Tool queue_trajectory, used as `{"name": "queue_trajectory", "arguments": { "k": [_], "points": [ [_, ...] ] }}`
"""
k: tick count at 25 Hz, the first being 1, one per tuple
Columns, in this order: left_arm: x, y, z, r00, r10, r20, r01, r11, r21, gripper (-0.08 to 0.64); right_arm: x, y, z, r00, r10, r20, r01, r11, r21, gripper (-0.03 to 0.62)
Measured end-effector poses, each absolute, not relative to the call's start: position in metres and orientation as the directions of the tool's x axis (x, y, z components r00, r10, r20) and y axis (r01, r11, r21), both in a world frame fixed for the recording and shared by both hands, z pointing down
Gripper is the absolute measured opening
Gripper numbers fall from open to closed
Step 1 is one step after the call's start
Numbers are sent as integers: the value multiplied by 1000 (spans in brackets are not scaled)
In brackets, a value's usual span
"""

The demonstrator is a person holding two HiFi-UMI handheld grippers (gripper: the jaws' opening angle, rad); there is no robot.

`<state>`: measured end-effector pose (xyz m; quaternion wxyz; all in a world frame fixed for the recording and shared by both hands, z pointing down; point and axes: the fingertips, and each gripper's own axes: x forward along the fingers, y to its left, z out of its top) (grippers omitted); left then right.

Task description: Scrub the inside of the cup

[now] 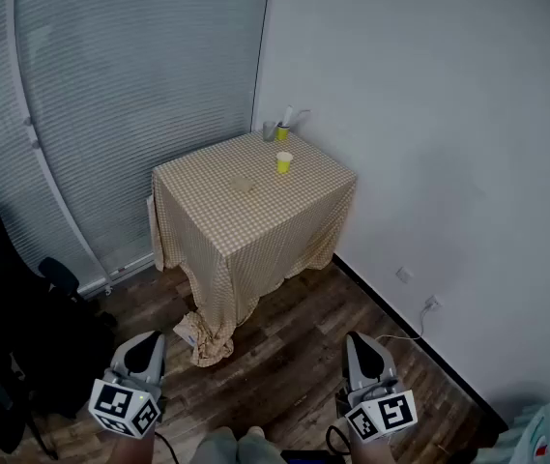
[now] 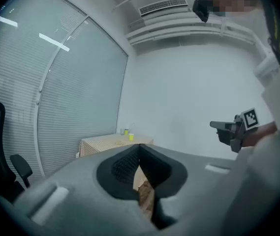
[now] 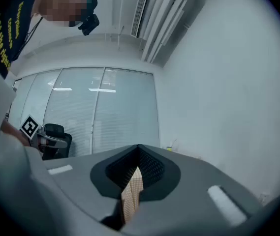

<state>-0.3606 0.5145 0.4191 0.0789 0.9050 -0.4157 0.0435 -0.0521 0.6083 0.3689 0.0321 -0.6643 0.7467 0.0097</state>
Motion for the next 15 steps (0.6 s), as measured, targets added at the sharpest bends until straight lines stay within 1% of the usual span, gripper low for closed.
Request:
{"name": "queue_trajectory", "arguments": {
  "k": [15],
  "points": [
    [-369,528,426,647,-748,150,-762,-634,128,2,-67,618,369,-129,-989,-71,-991,131,-32,5]
  ]
}}
